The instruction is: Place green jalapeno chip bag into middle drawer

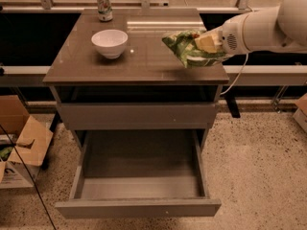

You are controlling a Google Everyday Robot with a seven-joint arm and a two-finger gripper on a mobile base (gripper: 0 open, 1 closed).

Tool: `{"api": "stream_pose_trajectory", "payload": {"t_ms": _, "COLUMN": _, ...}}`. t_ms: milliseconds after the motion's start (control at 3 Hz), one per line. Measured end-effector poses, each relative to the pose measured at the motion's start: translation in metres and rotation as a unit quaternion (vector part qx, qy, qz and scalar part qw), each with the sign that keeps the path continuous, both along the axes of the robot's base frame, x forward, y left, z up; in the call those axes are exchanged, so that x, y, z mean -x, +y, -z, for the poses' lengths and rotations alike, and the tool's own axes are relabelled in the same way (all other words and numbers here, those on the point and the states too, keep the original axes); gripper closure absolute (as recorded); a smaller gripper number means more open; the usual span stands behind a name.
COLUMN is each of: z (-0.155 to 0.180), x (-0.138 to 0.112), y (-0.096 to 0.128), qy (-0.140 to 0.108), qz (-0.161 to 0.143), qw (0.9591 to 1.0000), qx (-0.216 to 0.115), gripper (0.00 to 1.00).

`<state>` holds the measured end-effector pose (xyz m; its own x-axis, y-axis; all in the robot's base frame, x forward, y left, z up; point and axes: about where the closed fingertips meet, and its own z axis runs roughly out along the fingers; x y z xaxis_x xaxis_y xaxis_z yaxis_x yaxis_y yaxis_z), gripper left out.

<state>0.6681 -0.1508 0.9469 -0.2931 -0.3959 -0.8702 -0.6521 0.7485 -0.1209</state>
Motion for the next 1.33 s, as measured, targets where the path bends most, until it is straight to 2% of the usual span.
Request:
{"api": "stream_pose_trajectory", "payload": {"t_ms": 333, "z": 0.006, "x": 0.059, "y": 0.004, "qy": 0.003, "qz": -0.048, "qw": 0.9988, "qx": -0.005, "gripper": 1.00}}
{"api": "stream_pose_trajectory", "payload": {"t_ms": 667, "z": 0.025, "x": 0.112, "y": 0.017, "qy": 0.015, "qz": -0.109, "qw": 0.9938, "qx": -0.020, "gripper": 1.00}}
{"api": "stream_pose_trajectory", "payload": {"t_ms": 1000, "z": 0.049, "x": 0.146, "y": 0.048, "qy": 0.041, "qz": -0.139, "qw": 0.9894, "qx": -0.015, "gripper": 1.00}}
{"api": "stream_pose_trajectory", "payload": {"t_ms": 1333, "z": 0.093, "x": 0.164, "y": 0.102, "qy": 0.099, "qz": -0.141, "qw": 0.9849, "qx": -0.016, "gripper": 1.00}}
